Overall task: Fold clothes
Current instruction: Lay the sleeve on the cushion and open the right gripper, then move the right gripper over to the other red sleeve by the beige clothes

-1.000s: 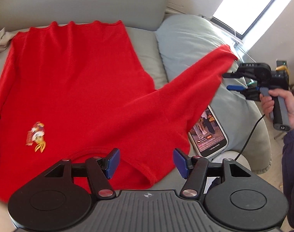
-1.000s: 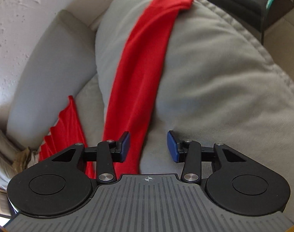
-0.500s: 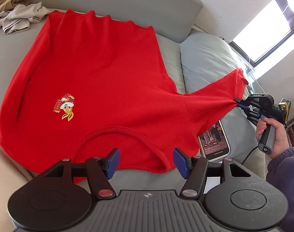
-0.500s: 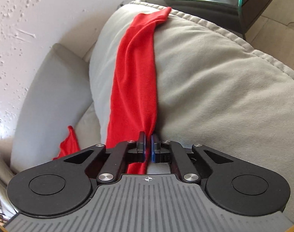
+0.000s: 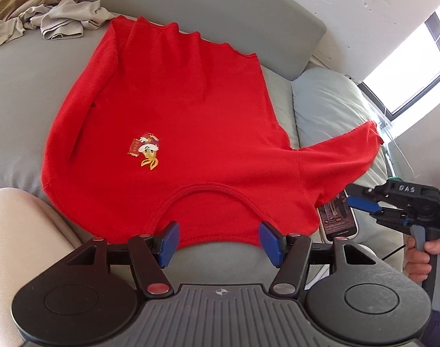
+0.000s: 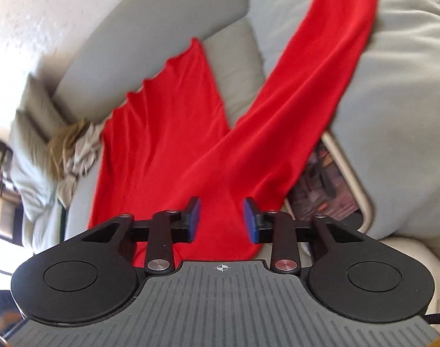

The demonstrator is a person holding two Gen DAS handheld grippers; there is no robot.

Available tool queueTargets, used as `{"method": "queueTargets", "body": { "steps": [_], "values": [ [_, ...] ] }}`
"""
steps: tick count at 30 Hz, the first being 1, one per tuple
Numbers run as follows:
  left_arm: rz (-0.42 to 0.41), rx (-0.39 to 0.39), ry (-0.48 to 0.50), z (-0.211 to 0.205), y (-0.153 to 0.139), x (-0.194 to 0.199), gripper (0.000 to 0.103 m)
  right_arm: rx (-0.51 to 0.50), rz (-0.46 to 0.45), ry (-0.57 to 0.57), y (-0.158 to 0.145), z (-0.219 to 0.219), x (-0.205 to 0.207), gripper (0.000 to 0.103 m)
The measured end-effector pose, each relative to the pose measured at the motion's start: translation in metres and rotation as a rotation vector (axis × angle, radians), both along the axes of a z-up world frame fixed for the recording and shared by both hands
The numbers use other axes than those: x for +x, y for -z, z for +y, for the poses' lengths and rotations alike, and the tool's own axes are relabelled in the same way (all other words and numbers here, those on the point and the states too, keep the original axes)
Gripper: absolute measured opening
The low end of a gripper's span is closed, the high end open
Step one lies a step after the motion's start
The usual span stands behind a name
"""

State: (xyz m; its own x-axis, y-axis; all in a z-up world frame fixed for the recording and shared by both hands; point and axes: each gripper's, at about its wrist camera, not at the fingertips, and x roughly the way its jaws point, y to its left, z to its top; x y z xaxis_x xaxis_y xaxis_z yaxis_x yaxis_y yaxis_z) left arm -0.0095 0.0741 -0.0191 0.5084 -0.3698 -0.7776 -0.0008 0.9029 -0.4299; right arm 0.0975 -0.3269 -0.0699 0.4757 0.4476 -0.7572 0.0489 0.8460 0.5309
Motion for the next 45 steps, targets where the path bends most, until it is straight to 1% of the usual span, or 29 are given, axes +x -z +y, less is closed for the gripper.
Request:
{"method": "queueTargets", "body": {
  "steps": [1, 4, 6, 7, 9, 10, 12, 14, 15, 16, 18, 19, 22, 25, 28, 30, 31, 32, 34, 36, 38, 41, 44, 45],
  "values": [
    [-0.001, 0.002, -0.009, 0.002, 0.0, -0.001, 0.059, -0.056, -0.005, -0.024, 0.005, 0.014, 0.0, 0.018],
    [-0.02, 0.015, -0.036, 0.012, -0.002, -0.008, 0.059, -0.217, -0.044, -0.05, 0.023, 0.048, 0.005, 0.017],
    [-0.032, 0.033, -0.067, 0.023, -0.004, -0.013, 0.059, -0.312, -0.005, -0.08, 0.042, 0.064, 0.013, 0.018],
    [-0.038, 0.044, -0.09, 0.032, -0.005, -0.015, 0.059, -0.358, -0.013, -0.099, 0.047, 0.069, 0.011, 0.018],
    [-0.049, 0.05, -0.149, 0.054, -0.008, -0.02, 0.059, -0.445, 0.017, -0.147, 0.044, 0.078, 0.0, 0.018],
    [-0.054, 0.048, -0.181, 0.067, -0.009, -0.022, 0.059, -0.46, 0.065, -0.183, 0.042, 0.08, -0.004, 0.017],
    [-0.052, 0.033, -0.245, 0.093, -0.009, -0.023, 0.059, -0.46, 0.114, -0.222, 0.031, 0.078, -0.013, 0.02],
    [-0.054, -0.002, -0.299, 0.112, -0.004, -0.019, 0.059, -0.374, 0.148, -0.195, 0.016, 0.068, -0.016, 0.022],
    [-0.057, -0.023, -0.328, 0.123, -0.004, -0.015, 0.059, -0.331, 0.124, -0.183, 0.006, 0.065, -0.019, 0.022],
    [-0.071, -0.046, -0.347, 0.131, -0.005, -0.01, 0.059, -0.306, 0.068, -0.173, -0.01, 0.064, -0.023, 0.024],
    [-0.112, -0.093, -0.365, 0.145, -0.01, 0.004, 0.059, -0.267, -0.046, -0.156, -0.042, 0.065, -0.028, 0.045],
    [-0.127, -0.113, -0.368, 0.151, -0.012, 0.013, 0.059, -0.247, -0.101, -0.144, -0.06, 0.067, -0.027, 0.046],
    [-0.164, -0.165, -0.374, 0.166, -0.017, 0.043, 0.059, -0.161, -0.207, -0.14, -0.103, 0.079, -0.015, 0.049],
    [-0.145, -0.125, -0.38, 0.175, -0.017, 0.08, 0.058, -0.128, -0.281, -0.193, -0.139, 0.096, -0.004, 0.051],
    [-0.077, -0.056, -0.384, 0.181, -0.005, 0.12, 0.058, -0.174, -0.304, -0.277, -0.158, 0.13, 0.017, 0.054],
    [-0.033, -0.014, -0.398, 0.183, 0.006, 0.139, 0.056, -0.235, -0.306, -0.34, -0.157, 0.155, 0.036, 0.055],
    [-0.014, 0.008, -0.412, 0.183, 0.012, 0.144, 0.056, -0.273, -0.294, -0.383, -0.151, 0.176, 0.049, 0.055],
    [-0.012, 0.014, -0.414, 0.183, 0.018, 0.145, 0.056, -0.295, -0.283, -0.428, -0.141, 0.195, 0.063, 0.055],
    [-0.001, -0.014, -0.406, 0.181, 0.029, 0.143, 0.057, -0.301, -0.243, -0.505, -0.116, 0.23, 0.092, 0.055],
    [0.018, -0.04, -0.401, 0.181, 0.039, 0.14, 0.057, -0.304, -0.217, -0.57, -0.09, 0.266, 0.122, 0.051],
    [0.009, -0.02, -0.436, 0.186, 0.04, 0.138, 0.057, -0.305, -0.206, -0.62, -0.063, 0.306, 0.153, 0.05],
    [-0.018, 0.006, -0.503, 0.196, 0.04, 0.137, 0.058, -0.323, -0.201, -0.635, -0.027, 0.369, 0.196, 0.049],
    [-0.05, -0.001, -0.584, 0.212, 0.039, 0.147, 0.059, -0.302, -0.185, -0.616, -0.004, 0.421, 0.237, 0.049],
    [-0.056, -0.008, -0.617, 0.216, 0.038, 0.152, 0.059, -0.302, -0.186, -0.6, 0.001, 0.436, 0.249, 0.051]
  ]
}}
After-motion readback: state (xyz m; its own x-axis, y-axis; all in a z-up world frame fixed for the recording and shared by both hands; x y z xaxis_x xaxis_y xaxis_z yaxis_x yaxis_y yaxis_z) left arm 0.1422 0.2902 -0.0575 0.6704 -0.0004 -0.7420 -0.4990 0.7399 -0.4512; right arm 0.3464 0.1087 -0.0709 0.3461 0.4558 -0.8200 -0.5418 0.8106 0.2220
